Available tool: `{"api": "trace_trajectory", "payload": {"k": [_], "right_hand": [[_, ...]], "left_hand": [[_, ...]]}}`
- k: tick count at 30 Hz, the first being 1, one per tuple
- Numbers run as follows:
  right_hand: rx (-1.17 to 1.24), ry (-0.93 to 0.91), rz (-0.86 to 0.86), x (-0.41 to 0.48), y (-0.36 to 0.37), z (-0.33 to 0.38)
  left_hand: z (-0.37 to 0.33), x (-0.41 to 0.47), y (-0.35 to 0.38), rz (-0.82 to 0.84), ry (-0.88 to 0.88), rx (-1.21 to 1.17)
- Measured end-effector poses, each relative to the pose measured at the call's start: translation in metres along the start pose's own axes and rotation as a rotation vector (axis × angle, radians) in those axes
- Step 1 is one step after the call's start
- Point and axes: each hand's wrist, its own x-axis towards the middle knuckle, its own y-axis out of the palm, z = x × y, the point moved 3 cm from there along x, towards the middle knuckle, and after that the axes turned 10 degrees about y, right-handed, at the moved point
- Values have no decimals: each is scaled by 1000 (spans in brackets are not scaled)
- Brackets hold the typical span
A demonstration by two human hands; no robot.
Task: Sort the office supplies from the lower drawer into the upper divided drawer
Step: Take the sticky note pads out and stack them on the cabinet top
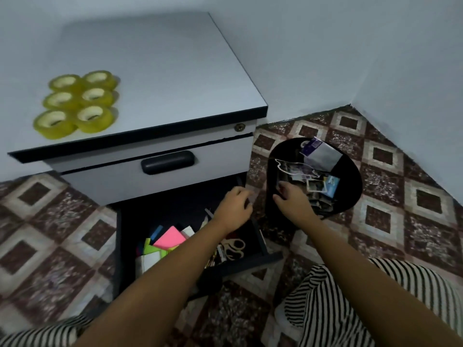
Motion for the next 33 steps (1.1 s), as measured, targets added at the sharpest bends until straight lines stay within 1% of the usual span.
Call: {"api": "trace_trajectory", "payload": {"k": [5,8,10,14,20,23,27,30,33], "right_hand": [[-28,-244,30,-37,47,38],[-138,-335,42,-56,75,53],[-190,-362,84,-63,92,59],[-247,-358,223,-71,120,66],[-308,-330,425,-81,159,79],[-360,-336,483,-85,179,92],[-429,-337,488,-89,200,110],[-445,-288,458,-90,212,115],[-424,-249,439,-92,218,116]], "left_hand": [[34,-51,-20,-45,-43,55],[61,-79,-32,-60,-126,76],[78,-96,-38,-67,-187,90],[104,-126,-45,-8,-291,102],[134,-159,-49,171,-377,133],[145,-167,-53,252,-403,126],[150,-172,-57,313,-409,129],[152,-174,-56,355,-410,149],[152,-174,-55,342,-407,175]]}}
